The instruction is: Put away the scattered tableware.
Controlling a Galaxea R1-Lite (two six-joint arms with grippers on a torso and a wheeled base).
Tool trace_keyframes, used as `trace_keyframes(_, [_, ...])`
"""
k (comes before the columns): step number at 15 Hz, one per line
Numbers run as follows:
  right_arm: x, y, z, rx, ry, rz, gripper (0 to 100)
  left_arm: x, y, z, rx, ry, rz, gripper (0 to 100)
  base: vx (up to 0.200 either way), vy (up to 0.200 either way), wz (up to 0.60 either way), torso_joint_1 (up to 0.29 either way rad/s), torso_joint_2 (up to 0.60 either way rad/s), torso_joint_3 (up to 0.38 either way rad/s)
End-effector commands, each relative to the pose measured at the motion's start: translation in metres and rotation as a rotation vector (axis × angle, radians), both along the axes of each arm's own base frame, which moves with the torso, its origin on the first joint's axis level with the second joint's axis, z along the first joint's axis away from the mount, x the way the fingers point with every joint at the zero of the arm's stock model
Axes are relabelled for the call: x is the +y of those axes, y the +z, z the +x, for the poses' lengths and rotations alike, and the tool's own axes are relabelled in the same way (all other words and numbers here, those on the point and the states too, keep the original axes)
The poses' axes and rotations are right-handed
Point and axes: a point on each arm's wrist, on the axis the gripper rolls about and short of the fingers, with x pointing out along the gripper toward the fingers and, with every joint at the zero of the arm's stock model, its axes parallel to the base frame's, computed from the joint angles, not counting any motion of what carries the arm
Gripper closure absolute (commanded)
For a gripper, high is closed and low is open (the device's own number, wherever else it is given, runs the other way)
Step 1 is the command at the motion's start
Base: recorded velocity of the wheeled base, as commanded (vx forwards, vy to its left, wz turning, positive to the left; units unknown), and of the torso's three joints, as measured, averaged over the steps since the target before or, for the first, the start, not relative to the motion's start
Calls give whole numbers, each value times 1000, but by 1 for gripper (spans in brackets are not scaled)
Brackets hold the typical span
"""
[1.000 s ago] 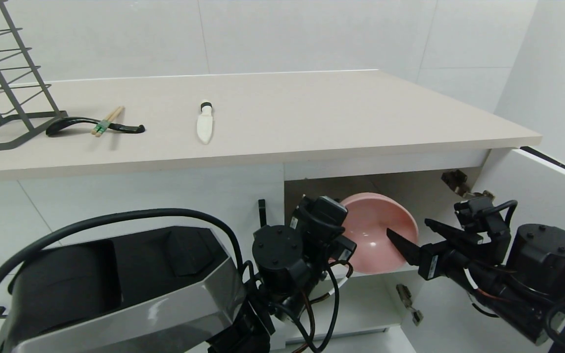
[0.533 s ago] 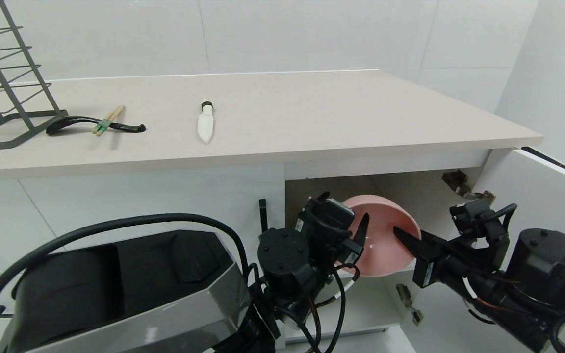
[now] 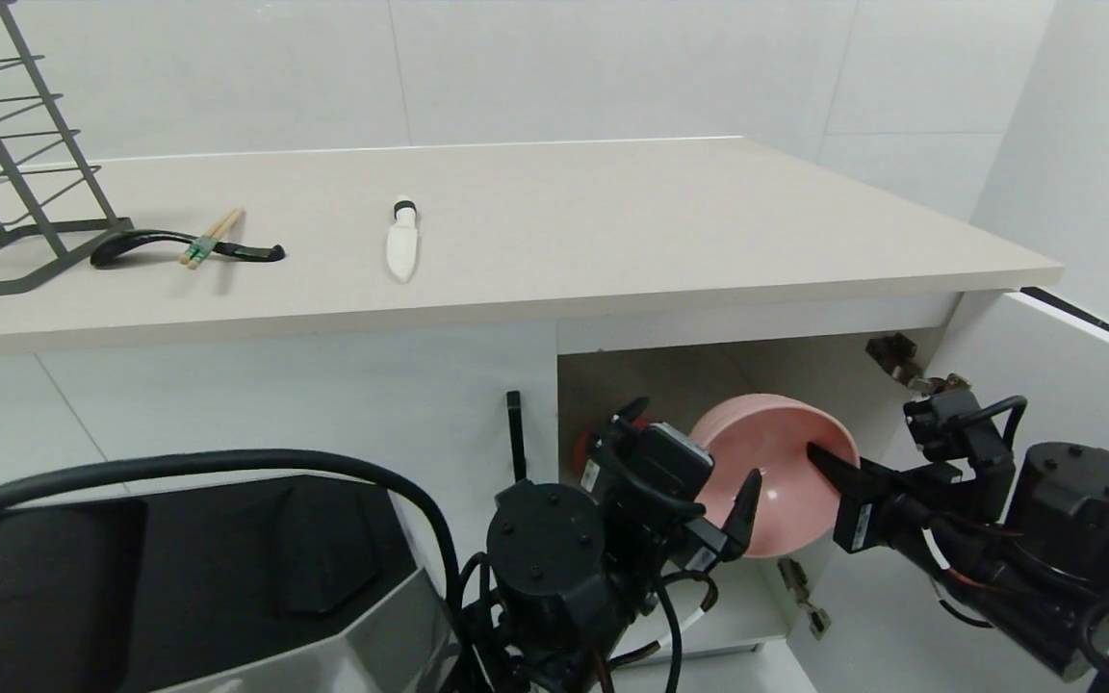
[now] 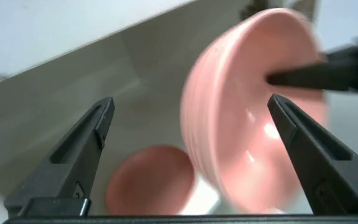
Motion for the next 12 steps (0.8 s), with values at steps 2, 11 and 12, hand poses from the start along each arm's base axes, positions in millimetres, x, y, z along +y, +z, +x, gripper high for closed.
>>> trace_keyframes(2, [-4,-9,4,34,-21,-13,100,21,29,-32,10,-52,-41,0,0,0,0,0,0,0])
trace_keyframes(11, [-7,-18,0,83,-29,-31,100,132,18,-54,88,-438,171,0,0,0,0,0,0,0])
trace_keyframes(12, [-8,-19,-1,91,-31,-32,100,139,18,-56,92,-432,173,0,0,0,0,0,0,0])
